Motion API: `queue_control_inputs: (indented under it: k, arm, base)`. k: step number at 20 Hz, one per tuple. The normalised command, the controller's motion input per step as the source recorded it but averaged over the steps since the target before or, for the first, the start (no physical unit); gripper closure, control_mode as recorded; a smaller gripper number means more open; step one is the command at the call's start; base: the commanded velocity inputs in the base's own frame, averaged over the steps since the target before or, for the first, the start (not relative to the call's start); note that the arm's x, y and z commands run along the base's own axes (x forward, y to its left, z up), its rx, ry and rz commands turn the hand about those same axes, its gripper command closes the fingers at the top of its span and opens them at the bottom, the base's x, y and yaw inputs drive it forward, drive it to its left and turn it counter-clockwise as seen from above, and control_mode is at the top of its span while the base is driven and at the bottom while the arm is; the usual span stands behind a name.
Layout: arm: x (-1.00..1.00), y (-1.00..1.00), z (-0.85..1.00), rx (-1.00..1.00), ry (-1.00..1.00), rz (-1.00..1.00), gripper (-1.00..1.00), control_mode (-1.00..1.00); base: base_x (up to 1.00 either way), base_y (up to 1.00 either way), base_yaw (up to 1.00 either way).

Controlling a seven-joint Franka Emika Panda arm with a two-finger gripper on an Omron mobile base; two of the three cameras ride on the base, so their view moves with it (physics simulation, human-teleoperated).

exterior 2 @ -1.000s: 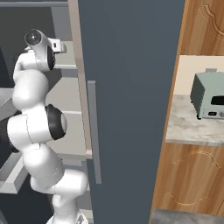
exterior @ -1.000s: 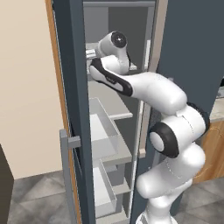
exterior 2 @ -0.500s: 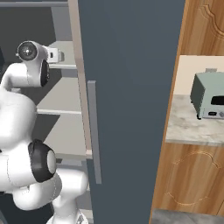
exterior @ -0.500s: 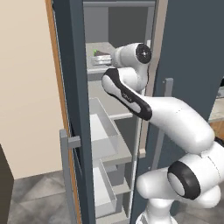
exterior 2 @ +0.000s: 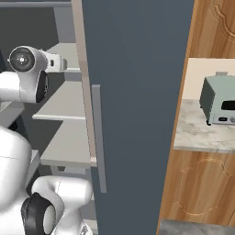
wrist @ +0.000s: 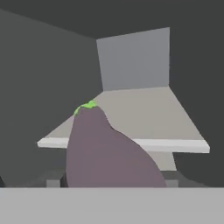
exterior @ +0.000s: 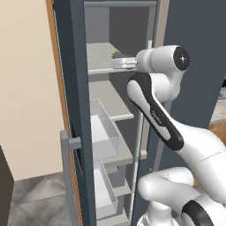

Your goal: Take the squash and eggplant out of the freezer and place them in the tupperware container on the counter. Then put the tupperware containing the vegetables back in the freezer.

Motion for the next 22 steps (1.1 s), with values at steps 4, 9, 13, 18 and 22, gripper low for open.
queue_control_inputs:
  k: [4,9,13,18,22]
  arm:
    - [-1.00,-0.34,0.01,-0.03,0.11,0.00,1.00,-1.00]
    - [-1.00,-0.31,0.00,-0.08,0.20,-0.01,1.00,-1.00]
    - [-0.94,-0.34,-0.15,-0.12,0.28,-0.04,1.00,-1.00]
    - [-0.88,-0.31,-0.45,-0.09,0.23,-0.05,1.00,-1.00]
    - [-0.65,-0.32,-0.66,-0.02,0.08,-0.05,1.00,-1.00]
  base:
    - [0.00,0.00,0.00]
    - [0.00,0.00,0.00]
    - [0.00,0.00,0.00]
    - [0.00,0.00,0.00]
    - [0.00,0.00,0.00]
